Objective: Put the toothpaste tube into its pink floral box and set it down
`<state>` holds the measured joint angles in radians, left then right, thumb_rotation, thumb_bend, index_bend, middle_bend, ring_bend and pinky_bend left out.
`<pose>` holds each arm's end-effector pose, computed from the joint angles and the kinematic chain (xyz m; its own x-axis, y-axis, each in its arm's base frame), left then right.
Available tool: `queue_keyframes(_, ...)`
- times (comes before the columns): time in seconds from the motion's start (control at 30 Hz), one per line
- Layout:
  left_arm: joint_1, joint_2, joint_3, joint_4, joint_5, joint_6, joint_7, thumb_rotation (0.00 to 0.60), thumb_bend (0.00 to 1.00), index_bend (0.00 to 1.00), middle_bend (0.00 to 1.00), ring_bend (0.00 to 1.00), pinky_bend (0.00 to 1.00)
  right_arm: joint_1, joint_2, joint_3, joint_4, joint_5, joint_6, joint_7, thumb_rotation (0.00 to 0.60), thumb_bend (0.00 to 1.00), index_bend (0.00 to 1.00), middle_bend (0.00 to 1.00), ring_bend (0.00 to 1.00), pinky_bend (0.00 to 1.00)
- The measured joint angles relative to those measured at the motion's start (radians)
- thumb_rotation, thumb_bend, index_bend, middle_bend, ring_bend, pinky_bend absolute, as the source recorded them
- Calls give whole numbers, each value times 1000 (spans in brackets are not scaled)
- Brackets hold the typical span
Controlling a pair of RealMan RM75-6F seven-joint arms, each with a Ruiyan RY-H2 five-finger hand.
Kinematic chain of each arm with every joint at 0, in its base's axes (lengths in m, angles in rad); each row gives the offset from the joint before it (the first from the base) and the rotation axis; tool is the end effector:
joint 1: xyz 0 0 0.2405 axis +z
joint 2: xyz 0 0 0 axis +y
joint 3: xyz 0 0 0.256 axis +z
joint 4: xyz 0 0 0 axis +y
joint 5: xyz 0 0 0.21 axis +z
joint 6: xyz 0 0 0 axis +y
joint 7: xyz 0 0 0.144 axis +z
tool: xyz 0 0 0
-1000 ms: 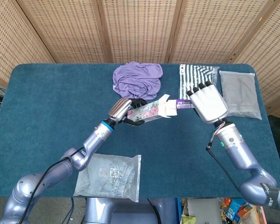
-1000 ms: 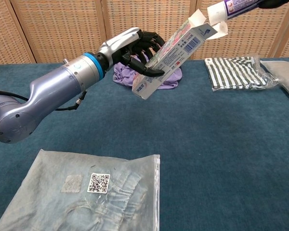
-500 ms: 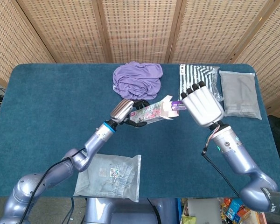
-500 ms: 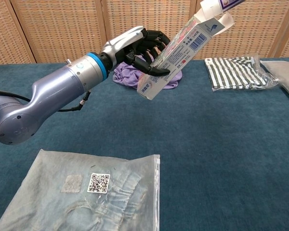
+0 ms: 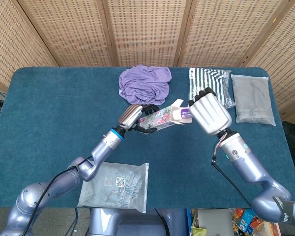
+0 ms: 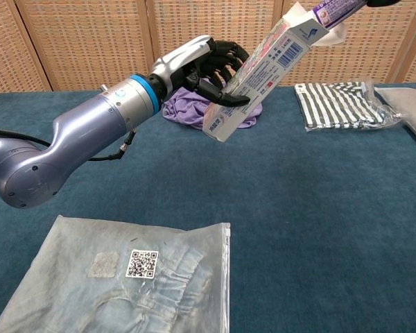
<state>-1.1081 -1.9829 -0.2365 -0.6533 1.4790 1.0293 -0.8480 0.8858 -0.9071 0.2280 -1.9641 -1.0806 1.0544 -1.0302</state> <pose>-0.0353 0.4243 -0.0747 -0.1542 0.3936 0.9063 0.7726 -0.5237 0.3589 -0.0657 -0.3514 0.1685 0.8711 0.3345 0.3596 -0.2429 -0.3428 0.9075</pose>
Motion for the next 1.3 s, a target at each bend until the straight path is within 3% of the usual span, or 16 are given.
queue_keyframes(0.43,-35,-20,-19,-4,-16,-18,9,600,301,560,552,454,448,32,-15,-30,2,-31,-3,-65,600,598,598,587,498,479)
queue_keyframes(0.5,-41,-25,-22,-6,-18,-20,10,600,301,561,552,454,448,37,-17,-33,4,-36,-3,-74,600,570,551,537,496,479)
queue_keyframes(0.53,-44,-29,-23,-7,-19,-20,11,600,301,560,552,454,448,40,-19,-34,5,-41,-3,-79,600,503,477,482,479,471)
queue_keyframes(0.6,-47,-33,-24,-8,-20,-19,11,600,301,561,552,454,448,41,-18,-36,6,-51,0,-84,600,219,195,235,308,356)
queue_keyframes(0.63,-48,-36,-25,-8,-21,-18,11,600,301,560,552,454,448,41,-17,-37,5,-57,6,-88,600,67,60,96,160,229)
queue_keyframes(0.67,-48,-38,-27,-6,-22,-17,10,600,301,561,552,454,448,40,-16,-37,5,-62,13,-91,600,3,4,15,46,104)
queue_keyframes(0.77,-51,-47,-34,1,-29,-16,2,600,301,561,552,454,448,33,-16,-33,4,-88,48,-93,600,0,0,0,0,0)
queue_keyframes(1.1,-47,-53,-34,8,-36,-19,-38,600,301,561,552,454,448,-24,16,-7,20,-127,145,-24,600,0,0,0,0,0)
queue_keyframes(1.3,-16,-18,-9,14,-17,16,-31,600,301,561,552,454,448,-78,27,-1,95,-90,167,99,600,0,0,0,0,0)
